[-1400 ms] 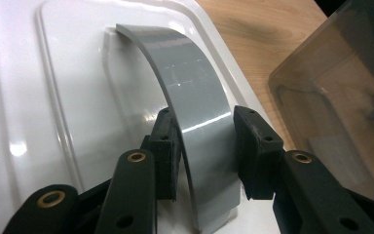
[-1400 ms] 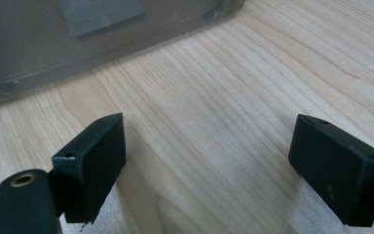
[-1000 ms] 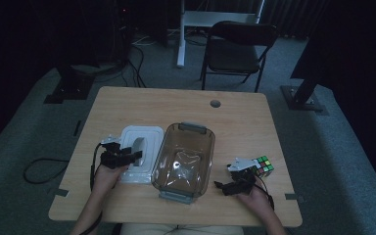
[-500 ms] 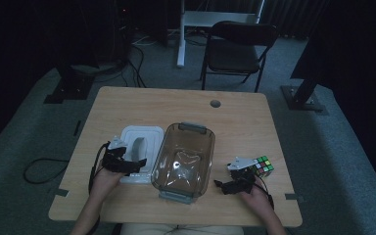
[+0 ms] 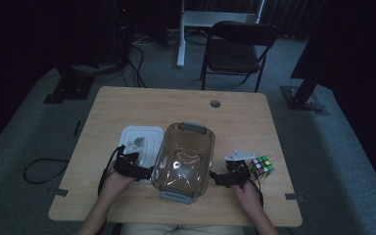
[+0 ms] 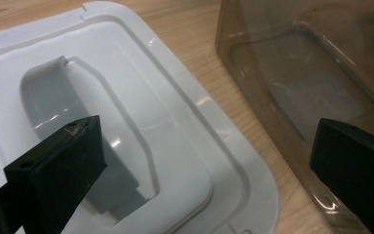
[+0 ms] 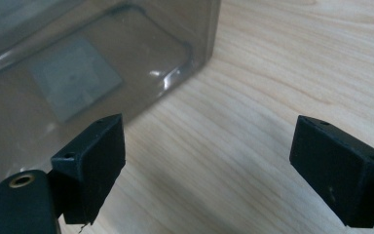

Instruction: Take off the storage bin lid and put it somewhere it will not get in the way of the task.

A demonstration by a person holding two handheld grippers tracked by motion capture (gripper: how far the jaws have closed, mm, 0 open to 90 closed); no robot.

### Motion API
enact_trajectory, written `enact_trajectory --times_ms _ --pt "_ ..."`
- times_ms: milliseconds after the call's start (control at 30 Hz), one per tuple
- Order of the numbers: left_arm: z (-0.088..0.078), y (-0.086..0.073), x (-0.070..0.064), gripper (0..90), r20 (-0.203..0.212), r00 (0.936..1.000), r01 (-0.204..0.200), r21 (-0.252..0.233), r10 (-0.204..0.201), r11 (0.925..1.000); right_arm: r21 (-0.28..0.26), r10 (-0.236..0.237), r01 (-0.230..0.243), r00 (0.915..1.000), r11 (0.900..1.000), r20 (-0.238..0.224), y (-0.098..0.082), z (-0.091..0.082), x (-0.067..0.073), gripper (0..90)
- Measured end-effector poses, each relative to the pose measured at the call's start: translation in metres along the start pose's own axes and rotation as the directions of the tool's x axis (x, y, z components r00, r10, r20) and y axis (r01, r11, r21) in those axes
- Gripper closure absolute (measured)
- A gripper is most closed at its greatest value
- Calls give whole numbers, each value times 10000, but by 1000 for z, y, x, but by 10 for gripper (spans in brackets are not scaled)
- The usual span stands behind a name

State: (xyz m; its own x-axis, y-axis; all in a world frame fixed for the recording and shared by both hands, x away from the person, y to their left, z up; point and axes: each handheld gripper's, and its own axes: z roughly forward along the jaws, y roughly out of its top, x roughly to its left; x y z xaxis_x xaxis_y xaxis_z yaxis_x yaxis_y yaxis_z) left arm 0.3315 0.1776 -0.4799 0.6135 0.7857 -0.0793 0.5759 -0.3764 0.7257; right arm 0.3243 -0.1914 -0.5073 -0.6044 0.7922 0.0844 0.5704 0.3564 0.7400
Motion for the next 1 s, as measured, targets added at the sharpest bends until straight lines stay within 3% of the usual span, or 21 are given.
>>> enact_trajectory --times_ms 67,233,567,700,1000 --pt "2 1 -3 4 132 9999 -16 -16 16 10000 11 -104 104 9999 9999 -114 3 1 3 127" --pt "5 2 -3 4 86 9999 123 10 -123 9999 103 -236 234 9995 9997 222 11 5 5 129" --pt "13 11 -8 4 22 10000 11 158 -11 9999 346 -302 281 9978 9990 596 24 11 -5 141" --pt "18 13 -7 5 61 9999 137 214 -139 9997 413 -316 290 9974 9987 641 27 13 -10 140" --pt "27 19 -11 5 203 9997 142 404 -151 9991 248 -440 420 9951 9988 883 31 5 -18 139"
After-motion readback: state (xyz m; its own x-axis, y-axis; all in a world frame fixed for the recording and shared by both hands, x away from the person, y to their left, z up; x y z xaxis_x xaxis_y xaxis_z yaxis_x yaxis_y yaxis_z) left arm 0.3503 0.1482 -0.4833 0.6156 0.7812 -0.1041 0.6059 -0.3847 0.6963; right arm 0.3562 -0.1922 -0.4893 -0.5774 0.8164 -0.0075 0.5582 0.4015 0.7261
